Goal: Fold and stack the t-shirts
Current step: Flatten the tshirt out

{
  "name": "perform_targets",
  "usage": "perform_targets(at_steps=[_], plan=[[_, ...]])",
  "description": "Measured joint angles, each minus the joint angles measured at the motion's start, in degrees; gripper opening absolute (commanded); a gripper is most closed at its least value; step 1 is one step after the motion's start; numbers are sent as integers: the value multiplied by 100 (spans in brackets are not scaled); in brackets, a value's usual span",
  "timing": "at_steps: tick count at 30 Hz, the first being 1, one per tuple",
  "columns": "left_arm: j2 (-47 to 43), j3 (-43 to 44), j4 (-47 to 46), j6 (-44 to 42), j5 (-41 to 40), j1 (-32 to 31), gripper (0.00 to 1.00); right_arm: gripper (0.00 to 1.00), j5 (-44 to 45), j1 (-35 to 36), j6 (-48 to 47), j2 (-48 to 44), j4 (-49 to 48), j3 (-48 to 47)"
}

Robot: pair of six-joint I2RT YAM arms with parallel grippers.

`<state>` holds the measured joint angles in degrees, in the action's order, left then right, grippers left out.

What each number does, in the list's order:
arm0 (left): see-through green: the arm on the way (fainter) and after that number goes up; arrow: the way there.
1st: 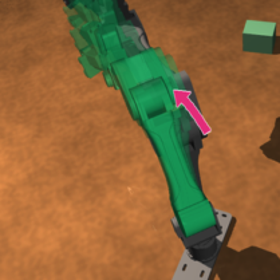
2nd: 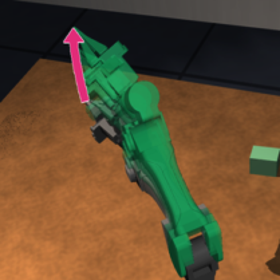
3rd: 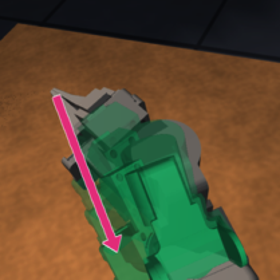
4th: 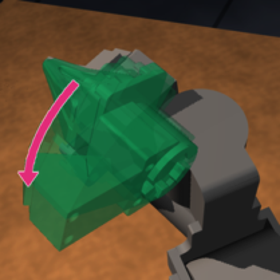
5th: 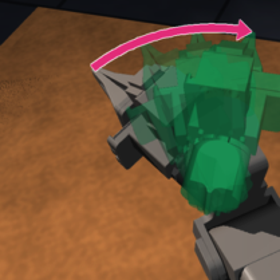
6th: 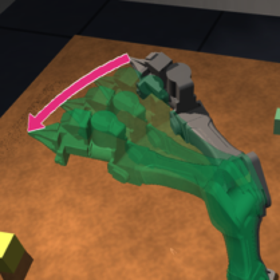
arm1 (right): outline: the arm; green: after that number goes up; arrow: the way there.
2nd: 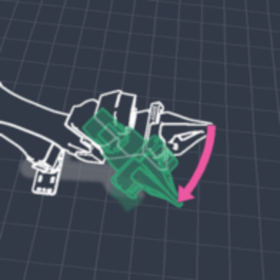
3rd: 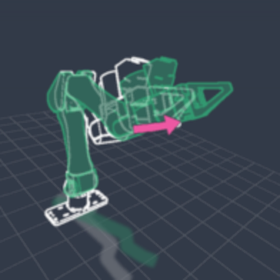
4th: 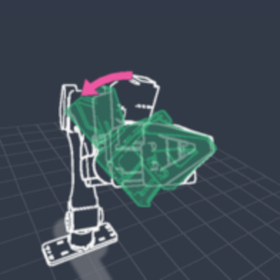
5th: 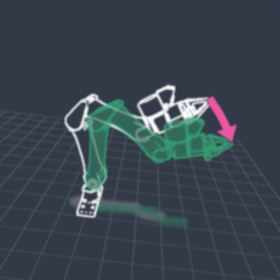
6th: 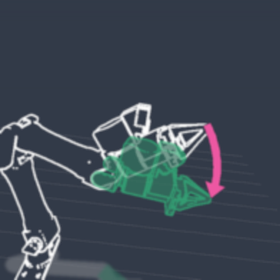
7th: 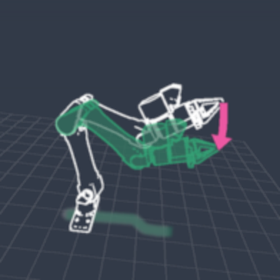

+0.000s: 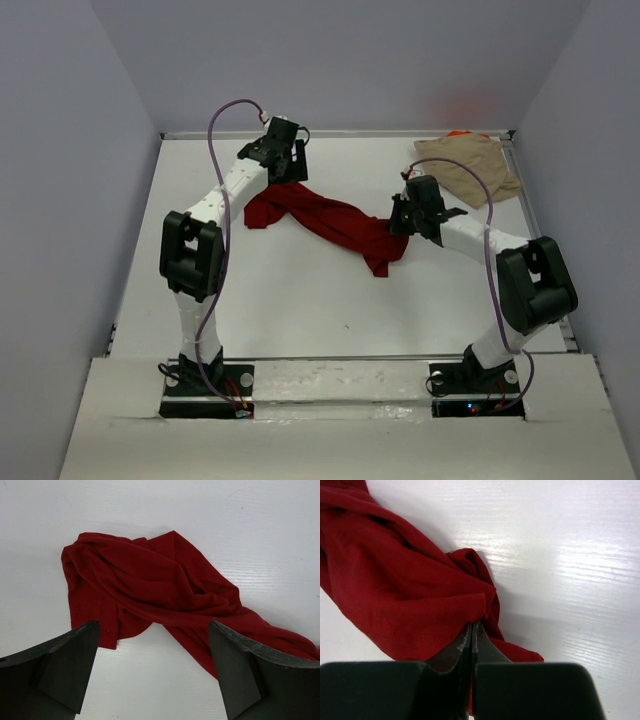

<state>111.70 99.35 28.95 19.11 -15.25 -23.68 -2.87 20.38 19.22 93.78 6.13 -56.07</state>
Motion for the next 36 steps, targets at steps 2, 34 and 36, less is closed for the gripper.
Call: perform_targets(at_steps=[2, 34, 36], plan=[[0, -9, -7, 0, 0, -2, 99, 0, 46, 0, -33, 0, 76, -83], [341, 361, 114, -9, 116, 11, 99, 52, 588, -407, -483, 1303, 1285, -2634], [463, 487, 168, 20, 109, 17, 99, 53, 564, -407, -483, 1241, 1261, -2583]])
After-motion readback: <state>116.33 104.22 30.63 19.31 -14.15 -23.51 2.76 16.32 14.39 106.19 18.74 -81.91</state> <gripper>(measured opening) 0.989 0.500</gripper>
